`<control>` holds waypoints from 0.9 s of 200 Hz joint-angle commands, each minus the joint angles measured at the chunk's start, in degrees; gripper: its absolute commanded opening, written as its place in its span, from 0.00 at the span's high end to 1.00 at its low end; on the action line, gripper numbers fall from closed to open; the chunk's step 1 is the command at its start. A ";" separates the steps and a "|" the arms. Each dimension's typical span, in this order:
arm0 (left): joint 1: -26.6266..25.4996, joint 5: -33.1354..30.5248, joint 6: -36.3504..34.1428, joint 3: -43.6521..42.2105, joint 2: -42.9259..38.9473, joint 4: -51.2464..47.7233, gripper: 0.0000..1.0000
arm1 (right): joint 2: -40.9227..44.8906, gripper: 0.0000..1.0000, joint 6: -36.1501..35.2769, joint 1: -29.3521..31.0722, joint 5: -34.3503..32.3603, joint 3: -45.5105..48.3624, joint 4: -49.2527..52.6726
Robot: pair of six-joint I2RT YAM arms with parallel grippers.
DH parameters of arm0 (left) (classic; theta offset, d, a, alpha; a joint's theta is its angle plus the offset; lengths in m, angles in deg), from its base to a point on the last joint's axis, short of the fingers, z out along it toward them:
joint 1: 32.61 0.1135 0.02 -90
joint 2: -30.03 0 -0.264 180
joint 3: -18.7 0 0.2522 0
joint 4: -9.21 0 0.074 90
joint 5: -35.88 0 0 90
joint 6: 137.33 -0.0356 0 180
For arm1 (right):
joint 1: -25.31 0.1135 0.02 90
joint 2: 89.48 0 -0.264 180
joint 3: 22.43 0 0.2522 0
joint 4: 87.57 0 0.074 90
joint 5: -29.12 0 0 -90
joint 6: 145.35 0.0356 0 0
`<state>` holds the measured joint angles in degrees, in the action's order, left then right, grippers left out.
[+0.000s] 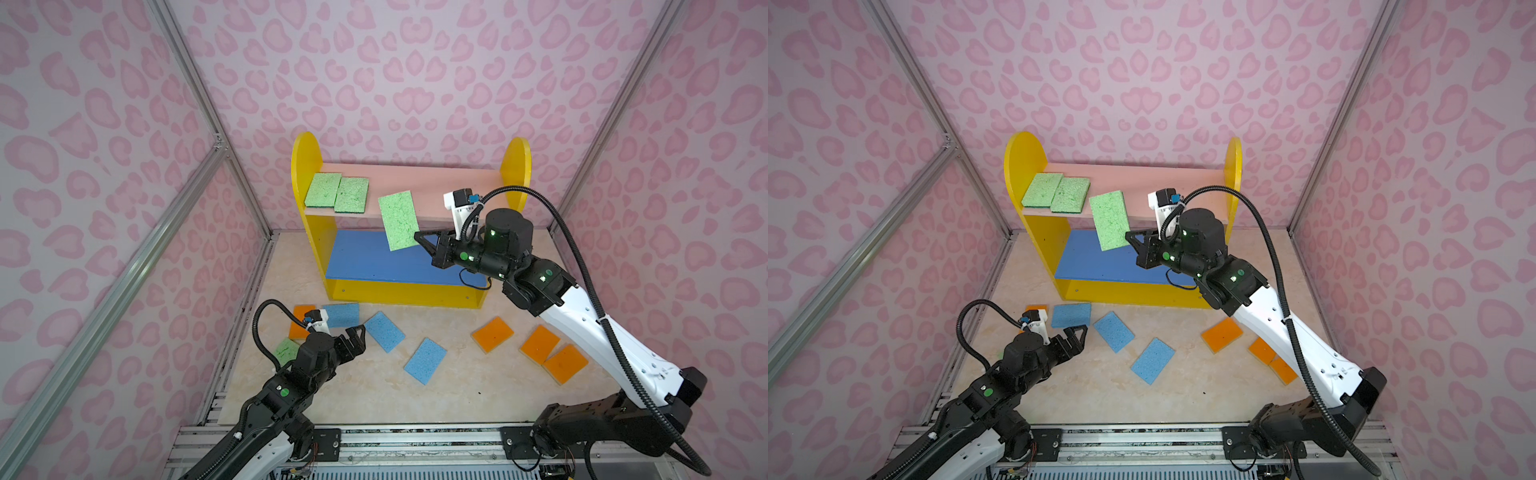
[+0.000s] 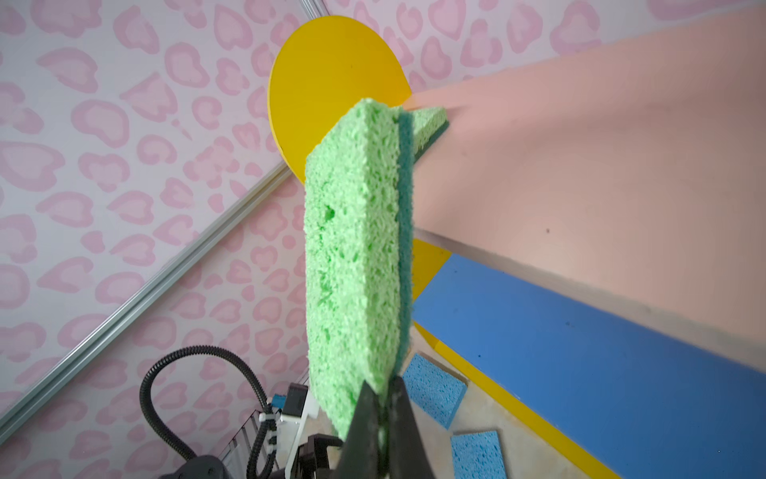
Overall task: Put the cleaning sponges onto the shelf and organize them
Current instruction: 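Carry the sponge to the pink shelf with the right gripper while the left withdraws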
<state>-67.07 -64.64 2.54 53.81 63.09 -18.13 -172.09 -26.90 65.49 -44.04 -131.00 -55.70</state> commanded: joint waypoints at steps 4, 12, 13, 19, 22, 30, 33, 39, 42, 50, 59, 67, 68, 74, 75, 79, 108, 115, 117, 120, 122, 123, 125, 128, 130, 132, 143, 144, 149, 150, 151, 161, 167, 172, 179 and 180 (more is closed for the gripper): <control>0.11 -0.62 0.49 -0.56 -0.24 0.92 0.03 | -5.00 0.95 1.33 -1.34 -2.24 -6.85 2.88; 0.14 -0.63 0.63 -0.68 -0.28 0.89 0.03 | -6.46 0.95 1.96 -1.76 -1.93 -8.98 3.14; 0.12 -0.64 0.61 -0.68 -0.28 0.95 0.03 | -6.71 0.95 2.05 -1.81 -1.87 -9.25 3.15; 0.12 -0.51 0.64 -0.83 -0.36 0.89 0.03 | -8.39 0.95 2.60 -2.51 -1.30 -11.17 3.30; 0.14 -0.53 0.60 -0.89 -0.34 0.87 0.03 | -8.92 0.95 2.88 -2.65 -1.07 -11.98 3.29; 0.11 -0.55 0.60 -0.98 -0.36 0.86 0.03 | -10.77 0.95 3.77 -3.14 -0.52 -13.88 3.28; 0.15 -0.47 0.61 -1.03 -0.36 0.95 0.03 | -11.11 0.95 3.95 -3.24 -0.39 -14.32 3.21; 0.13 -0.54 0.60 -1.09 -0.31 0.94 0.03 | -12.28 0.95 4.39 -3.45 -0.09 -15.53 3.03; 0.15 -0.54 0.62 -1.12 -0.35 0.87 0.03 | -13.12 0.95 4.67 -3.52 0.10 -16.36 2.89; 0.10 -0.55 0.50 -1.23 -0.28 0.86 0.03 | -14.59 0.95 5.22 -3.78 0.63 -17.87 2.66; 0.14 -0.59 0.43 -1.39 -0.28 0.90 0.03 | -16.15 0.95 5.83 -3.88 1.05 -19.56 2.63; 0.12 -0.56 0.45 -1.44 -0.28 0.94 0.03 | -17.98 0.95 6.38 -4.08 1.42 -21.46 2.92; 0.11 -0.51 0.43 -1.46 -0.23 0.93 0.03 | -18.18 0.95 6.46 -4.12 1.43 -21.64 2.95; 0.10 -0.53 0.33 -1.48 -0.25 0.88 0.03 | -19.16 0.95 6.65 -4.15 1.60 -22.62 3.17; 0.10 -0.54 0.37 -1.52 -0.26 0.91 0.03 | -19.38 0.94 6.68 -4.15 1.70 -22.88 3.25; 0.11 -0.53 0.32 -1.64 -0.23 0.94 0.03 | -20.31 0.94 6.88 -4.16 1.85 -23.80 3.42; 0.09 -0.37 0.32 -1.84 0.06 1.24 0.03 | -24.64 0.93 7.79 -4.19 2.11 -28.13 4.37; 0.13 -0.36 0.25 -2.00 0.20 1.30 0.03 | -25.16 0.92 7.77 -4.23 1.53 -28.65 4.56; 0.10 -0.37 0.30 -1.96 0.17 1.31 0.03 | -25.24 0.92 7.81 -4.21 1.42 -28.81 4.56; 0.09 -0.42 0.31 -2.06 0.24 1.36 0.03 | -25.43 0.91 7.78 -4.23 1.10 -28.93 4.57; 0.11 -0.45 0.29 -2.09 0.25 1.45 0.03 | -25.46 0.90 7.77 -4.19 1.01 -28.94 4.57; 0.12 -0.46 0.26 -2.05 0.25 1.41 0.03 | -25.44 0.90 7.77 -4.17 0.92 -28.99 4.57; 0.17 -0.46 0.30 -2.08 0.25 1.40 0.03 | -25.57 0.89 7.83 -4.23 0.67 -28.95 4.51; 0.12 -0.46 0.26 -2.09 0.33 1.37 0.03 | -25.66 0.89 7.88 -4.24 0.44 -28.99 4.42; 0.10 -0.46 0.26 -2.09 0.38 1.50 0.03 | -25.71 0.88 7.86 -4.24 0.40 -29.02 4.40; 0.12 -0.46 0.26 -2.10 0.42 1.53 0.03 | -25.78 0.88 7.90 -4.19 0.31 -29.07 4.35; 0.12 -0.38 0.29 -2.33 0.60 1.62 0.03 | -26.00 0.84 7.97 -4.22 -0.10 -29.12 4.14; 0.15 -0.42 0.31 -2.30 0.60 1.67 0.03 | -26.00 0.84 7.97 -4.22 -0.10 -29.12 4.14; 0.10 -0.44 0.19 -2.30 0.68 1.74 0.03 | -26.15 0.81 8.03 -4.17 -0.23 -29.20 4.12; 0.14 -0.45 0.17 -2.33 0.68 1.73 0.03 | -26.13 0.81 8.03 -4.16 -0.23 -29.21 4.08; 0.16 -0.46 0.15 -2.30 0.73 1.77 0.03 | -26.13 0.81 8.03 -4.16 -0.23 -29.21 4.08; 0.10 -0.46 0.06 -2.19 0.82 1.85 0.03 | -26.29 0.75 8.05 -4.23 -0.25 -29.23 3.88; 0.15 -0.53 -0.02 -2.10 0.94 1.85 0.03 | -26.37 0.72 8.06 -4.21 -0.31 -29.25 3.91; 0.14 -0.55 -0.11 -2.08 1.04 1.98 0.03 | -26.39 0.70 7.97 -4.24 -0.32 -29.30 3.91; 0.18 -0.50 -0.22 -1.97 1.25 1.99 0.03 | -26.38 0.68 7.86 -4.19 -0.39 -29.30 3.91; 0.13 -0.53 -0.26 -1.99 1.28 2.03 0.03 | -26.33 0.68 7.86 -4.17 -0.40 -29.30 3.89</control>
<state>-67.07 -64.62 2.54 51.69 63.92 -17.67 -197.42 -18.44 61.36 -42.86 -160.44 -51.41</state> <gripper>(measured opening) 0.970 0.295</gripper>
